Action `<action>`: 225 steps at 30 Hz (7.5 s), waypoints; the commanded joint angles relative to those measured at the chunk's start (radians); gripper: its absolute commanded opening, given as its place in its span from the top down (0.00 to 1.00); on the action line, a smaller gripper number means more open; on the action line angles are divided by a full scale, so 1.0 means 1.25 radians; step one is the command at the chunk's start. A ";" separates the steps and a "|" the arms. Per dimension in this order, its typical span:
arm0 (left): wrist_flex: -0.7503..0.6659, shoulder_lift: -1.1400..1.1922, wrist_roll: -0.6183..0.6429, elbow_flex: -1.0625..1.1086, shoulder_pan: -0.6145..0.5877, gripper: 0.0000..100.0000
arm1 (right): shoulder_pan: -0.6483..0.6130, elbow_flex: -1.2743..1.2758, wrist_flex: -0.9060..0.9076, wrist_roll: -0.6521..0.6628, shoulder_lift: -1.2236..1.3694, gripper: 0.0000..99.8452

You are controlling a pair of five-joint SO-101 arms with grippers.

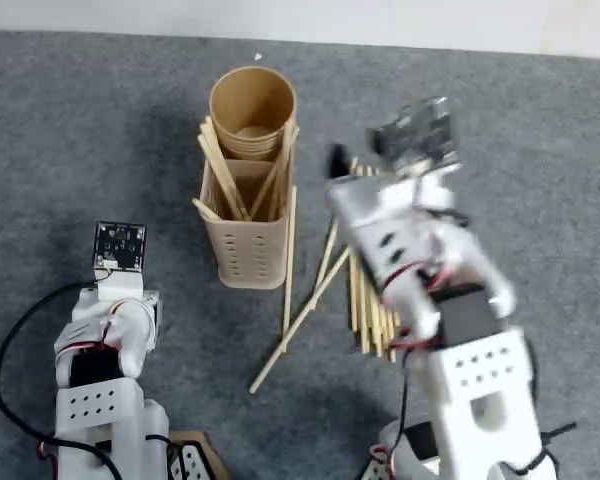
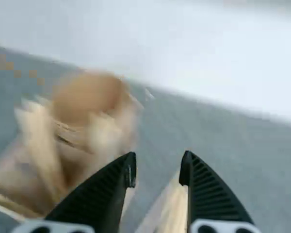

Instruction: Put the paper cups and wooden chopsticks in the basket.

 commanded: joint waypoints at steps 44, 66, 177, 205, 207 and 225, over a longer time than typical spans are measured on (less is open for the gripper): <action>-0.014 -0.006 0.004 -0.004 0.007 0.84 | 0.145 0.359 -0.185 0.180 0.376 0.84; -0.012 -0.006 0.004 -0.004 0.004 0.84 | 0.172 0.371 -0.204 0.185 0.542 0.98; -0.012 -0.006 0.004 -0.003 0.007 0.84 | 0.145 0.390 -0.242 0.123 0.441 0.87; -0.014 -0.006 0.004 -0.003 0.008 0.84 | 0.187 0.391 -0.197 0.072 -0.031 0.99; -0.014 -0.006 0.004 -0.003 0.008 0.84 | 0.155 0.390 -0.203 0.045 -0.075 0.99; -0.014 -0.006 0.004 -0.003 0.008 0.84 | -0.206 -0.171 -0.354 -0.097 0.085 0.99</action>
